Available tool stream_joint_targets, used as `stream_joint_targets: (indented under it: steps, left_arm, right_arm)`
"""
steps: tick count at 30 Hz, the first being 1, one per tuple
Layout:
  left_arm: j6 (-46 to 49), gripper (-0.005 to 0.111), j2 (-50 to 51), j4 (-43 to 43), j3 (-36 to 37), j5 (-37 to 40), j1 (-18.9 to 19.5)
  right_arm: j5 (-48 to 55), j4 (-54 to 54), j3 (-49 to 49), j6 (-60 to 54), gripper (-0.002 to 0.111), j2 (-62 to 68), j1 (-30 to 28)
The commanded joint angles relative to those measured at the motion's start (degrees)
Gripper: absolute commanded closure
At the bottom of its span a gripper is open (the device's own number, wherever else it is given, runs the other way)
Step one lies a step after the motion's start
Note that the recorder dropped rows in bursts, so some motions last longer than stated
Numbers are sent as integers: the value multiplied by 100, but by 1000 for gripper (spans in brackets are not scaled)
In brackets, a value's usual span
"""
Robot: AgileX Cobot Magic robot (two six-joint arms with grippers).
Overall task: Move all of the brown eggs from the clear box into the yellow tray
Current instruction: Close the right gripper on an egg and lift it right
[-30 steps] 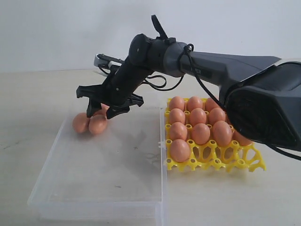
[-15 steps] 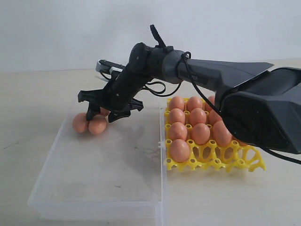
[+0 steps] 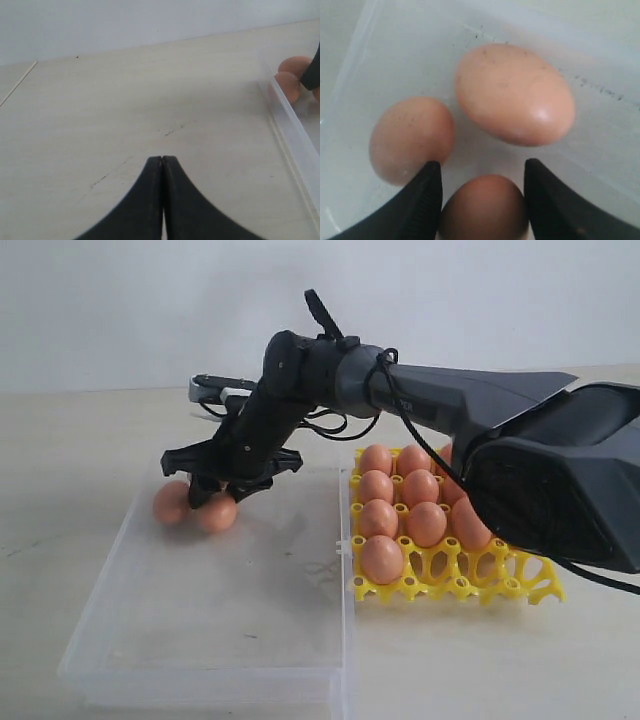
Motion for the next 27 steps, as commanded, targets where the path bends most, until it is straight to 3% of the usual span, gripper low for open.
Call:
stream_joint_targets:
  steps: [1, 5, 15, 27]
  left_arm:
    - [-26, 107, -32, -6, -23, -35, 11]
    - [-26, 107, -32, -6, -23, -35, 11]
    - [-26, 107, -32, -6, -23, -35, 11]
    - [-26, 107, -32, -6, -23, -35, 11]
  right_arm:
    - [114, -230, 23, -477, 108, -507, 88]
    - [-165, -309, 242, -658, 108, -1022, 140]
    - [-3409, -309, 3858, -839, 108, -2660, 140]
    - [-6256, -323, 6985, -1364, 108, -4872, 140]
